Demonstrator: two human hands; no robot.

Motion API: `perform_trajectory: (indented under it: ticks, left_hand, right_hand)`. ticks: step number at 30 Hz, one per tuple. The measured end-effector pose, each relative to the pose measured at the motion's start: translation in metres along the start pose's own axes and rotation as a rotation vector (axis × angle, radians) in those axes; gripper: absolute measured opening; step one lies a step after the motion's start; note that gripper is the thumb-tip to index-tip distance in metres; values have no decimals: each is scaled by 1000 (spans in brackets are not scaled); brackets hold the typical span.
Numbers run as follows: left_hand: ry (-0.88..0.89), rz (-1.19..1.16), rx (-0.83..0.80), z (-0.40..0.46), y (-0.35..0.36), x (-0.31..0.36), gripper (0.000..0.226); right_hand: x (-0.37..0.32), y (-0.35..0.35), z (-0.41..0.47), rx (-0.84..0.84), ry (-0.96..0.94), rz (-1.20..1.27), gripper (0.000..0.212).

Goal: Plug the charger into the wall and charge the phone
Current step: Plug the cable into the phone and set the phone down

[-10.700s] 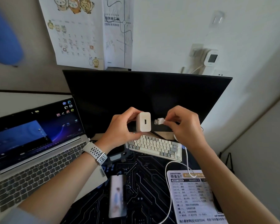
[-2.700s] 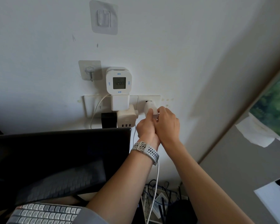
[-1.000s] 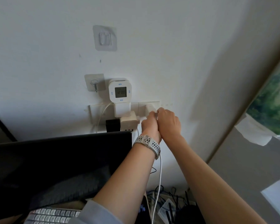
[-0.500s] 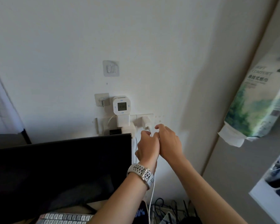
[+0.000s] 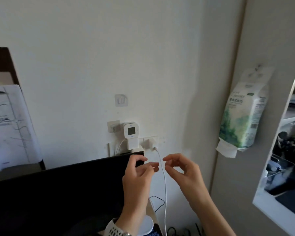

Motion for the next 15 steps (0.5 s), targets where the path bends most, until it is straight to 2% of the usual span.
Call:
perform_trajectory:
  ticks: [4, 15]
  left_hand:
    - [11, 46, 68, -33, -46, 4, 36]
    - [-30, 72, 196, -148, -193, 18, 23]
  right_hand:
    - [-10, 25, -29, -32, 19, -14, 32]
    - [-45, 150, -121, -159, 69, 36, 34]
Point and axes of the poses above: each hand's wrist, its own z-axis towards the middle knuckle, its own y-axis out of the palm, x = y × z, the point moved 4 cm from there along z, towards the middle knuckle, and after that the axes turned 8 degrees about -x, right-handed, at the moved point
